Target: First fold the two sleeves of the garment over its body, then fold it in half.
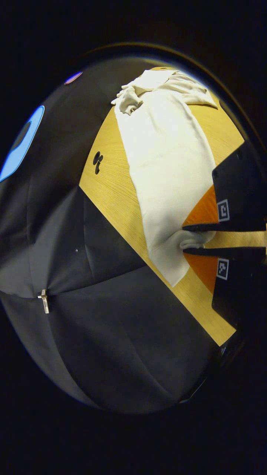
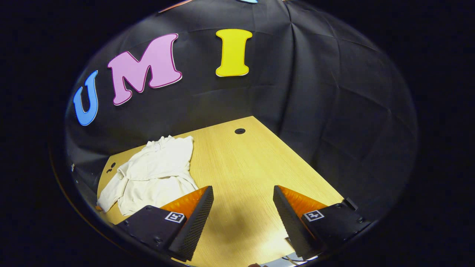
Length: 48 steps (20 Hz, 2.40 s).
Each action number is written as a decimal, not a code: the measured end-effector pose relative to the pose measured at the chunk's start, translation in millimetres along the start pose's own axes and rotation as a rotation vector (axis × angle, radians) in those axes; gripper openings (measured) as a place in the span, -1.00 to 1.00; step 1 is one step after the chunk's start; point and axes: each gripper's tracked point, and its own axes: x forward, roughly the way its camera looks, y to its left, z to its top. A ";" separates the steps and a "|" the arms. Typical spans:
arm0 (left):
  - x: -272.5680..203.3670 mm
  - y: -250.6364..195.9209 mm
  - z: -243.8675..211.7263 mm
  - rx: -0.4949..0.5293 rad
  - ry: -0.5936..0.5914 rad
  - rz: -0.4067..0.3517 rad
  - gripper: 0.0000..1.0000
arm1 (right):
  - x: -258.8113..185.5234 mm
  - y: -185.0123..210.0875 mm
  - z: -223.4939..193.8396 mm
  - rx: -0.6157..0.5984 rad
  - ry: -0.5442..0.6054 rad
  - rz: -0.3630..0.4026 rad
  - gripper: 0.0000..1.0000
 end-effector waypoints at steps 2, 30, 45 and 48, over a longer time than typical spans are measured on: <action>-1.4 -4.0 1.1 -0.007 0.009 -0.021 -0.70 | -0.5 -3.7 1.6 0.009 0.001 0.003 0.98; -116.2 -384.8 230.8 0.086 -0.326 -0.424 -0.87 | 60.7 -56.0 -17.6 -0.032 0.045 0.038 0.98; -184.6 -700.8 63.5 0.393 -0.147 -0.877 -0.86 | 79.7 -69.7 -53.1 -0.008 0.140 0.044 0.98; -173.4 -711.2 41.0 0.399 -0.106 -0.845 -0.63 | 79.1 -63.4 -57.4 -0.014 0.145 0.062 0.97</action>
